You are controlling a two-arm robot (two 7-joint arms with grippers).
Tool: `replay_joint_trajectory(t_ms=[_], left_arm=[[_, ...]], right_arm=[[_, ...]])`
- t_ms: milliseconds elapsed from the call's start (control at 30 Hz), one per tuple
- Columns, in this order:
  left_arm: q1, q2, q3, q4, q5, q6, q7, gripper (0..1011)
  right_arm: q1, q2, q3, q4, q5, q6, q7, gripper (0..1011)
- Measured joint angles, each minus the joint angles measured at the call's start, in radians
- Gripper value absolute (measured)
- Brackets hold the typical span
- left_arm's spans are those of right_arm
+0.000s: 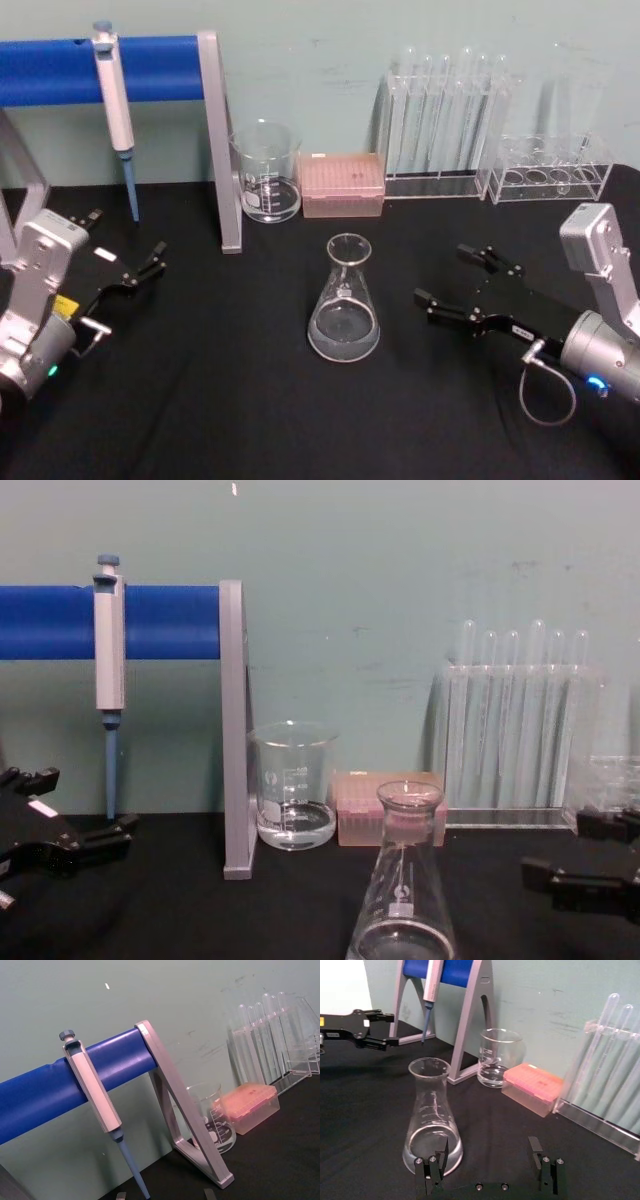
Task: Grasp the erlenmeyer flask with one hand, shake it three times, then place it back.
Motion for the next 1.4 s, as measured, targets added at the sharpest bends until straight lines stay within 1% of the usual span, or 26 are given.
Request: replay_joint_trajectory(t_ms=[367, 467, 800, 1000, 1233, 1267, 1400], left_arm=[[0.000, 0.000, 0.000, 0.000, 0.000, 0.000, 0.000, 1001], [0.000, 0.000, 0.000, 0.000, 0.000, 0.000, 0.000, 1001], [0.000, 0.000, 0.000, 0.000, 0.000, 0.000, 0.000, 1001], [0.000, 0.000, 0.000, 0.000, 0.000, 0.000, 0.000, 1001], [0.000, 0.000, 0.000, 0.000, 0.000, 0.000, 0.000, 1001], [0.000, 0.000, 0.000, 0.000, 0.000, 0.000, 0.000, 1001], [0.000, 0.000, 0.000, 0.000, 0.000, 0.000, 0.000, 1001]], right_arm=[[0.002, -0.033, -0.001, 0.004, -0.005, 0.015, 0.040, 1000], [0.006, -0.049, -0.002, 0.009, -0.011, 0.017, 0.053, 1000], [0.020, -0.078, -0.010, 0.021, -0.021, 0.019, 0.082, 1000], [0.038, -0.098, -0.025, 0.035, -0.026, 0.019, 0.101, 1000], [0.058, -0.118, -0.039, 0.052, -0.035, 0.016, 0.106, 1000], [0.068, -0.128, -0.044, 0.060, -0.037, 0.013, 0.106, 1000], [0.084, -0.144, -0.054, 0.076, -0.046, 0.007, 0.106, 1000]])
